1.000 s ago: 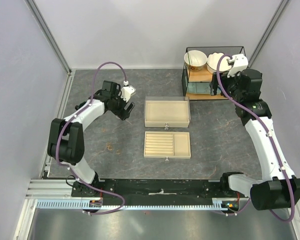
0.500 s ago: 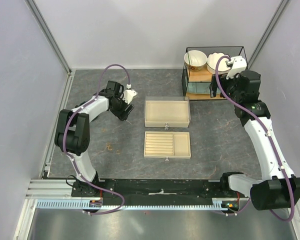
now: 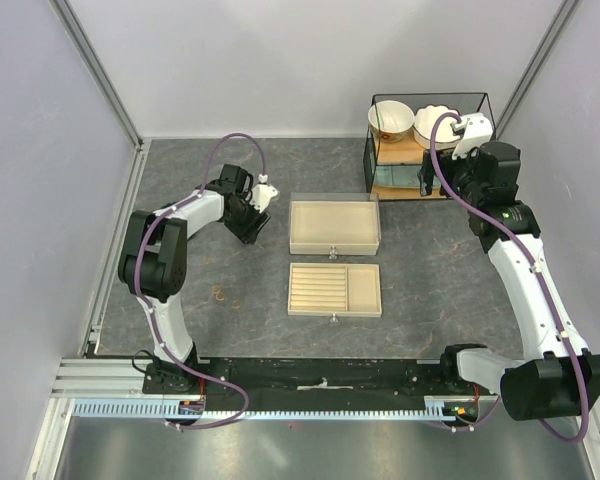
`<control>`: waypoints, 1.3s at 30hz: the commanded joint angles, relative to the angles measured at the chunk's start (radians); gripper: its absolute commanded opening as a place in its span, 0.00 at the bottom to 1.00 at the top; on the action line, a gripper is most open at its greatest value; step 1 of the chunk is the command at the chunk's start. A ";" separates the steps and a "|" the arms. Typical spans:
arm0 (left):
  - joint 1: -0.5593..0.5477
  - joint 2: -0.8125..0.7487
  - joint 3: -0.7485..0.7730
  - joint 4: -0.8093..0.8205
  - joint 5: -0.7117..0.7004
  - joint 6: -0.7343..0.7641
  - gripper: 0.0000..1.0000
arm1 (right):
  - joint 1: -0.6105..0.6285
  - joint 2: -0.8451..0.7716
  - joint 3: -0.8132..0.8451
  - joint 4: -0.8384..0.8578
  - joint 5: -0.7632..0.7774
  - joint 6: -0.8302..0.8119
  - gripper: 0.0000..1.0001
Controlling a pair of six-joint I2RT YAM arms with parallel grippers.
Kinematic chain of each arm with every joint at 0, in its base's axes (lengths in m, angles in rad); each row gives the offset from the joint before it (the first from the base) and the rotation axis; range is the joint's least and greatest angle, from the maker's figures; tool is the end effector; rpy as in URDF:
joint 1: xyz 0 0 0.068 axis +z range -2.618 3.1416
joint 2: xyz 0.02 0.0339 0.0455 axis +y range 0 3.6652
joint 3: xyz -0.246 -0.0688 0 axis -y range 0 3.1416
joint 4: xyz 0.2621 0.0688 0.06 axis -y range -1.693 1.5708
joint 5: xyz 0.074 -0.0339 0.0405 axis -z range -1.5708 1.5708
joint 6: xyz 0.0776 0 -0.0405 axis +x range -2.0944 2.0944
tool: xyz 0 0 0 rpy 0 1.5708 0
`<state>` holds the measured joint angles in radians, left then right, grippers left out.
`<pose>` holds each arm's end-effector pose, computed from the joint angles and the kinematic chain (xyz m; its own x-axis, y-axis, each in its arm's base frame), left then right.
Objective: Organize the mixed jewelry
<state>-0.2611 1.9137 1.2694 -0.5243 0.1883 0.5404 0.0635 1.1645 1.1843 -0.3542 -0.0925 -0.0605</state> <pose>0.3896 -0.1191 0.0975 -0.5955 0.6822 -0.4243 0.7355 0.6754 0.0537 0.3254 0.0279 0.3550 -0.3179 -0.0805 -0.9447 -0.1698 0.9851 -0.0269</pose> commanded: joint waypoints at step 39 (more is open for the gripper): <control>-0.027 -0.396 -0.082 -0.080 0.088 -0.027 0.11 | 0.002 -0.014 0.015 0.023 0.000 -0.007 0.98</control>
<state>-0.2867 1.6501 1.1751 -0.5510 0.1997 0.5346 0.0635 1.1580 1.1782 -0.3542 -0.0921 -0.0673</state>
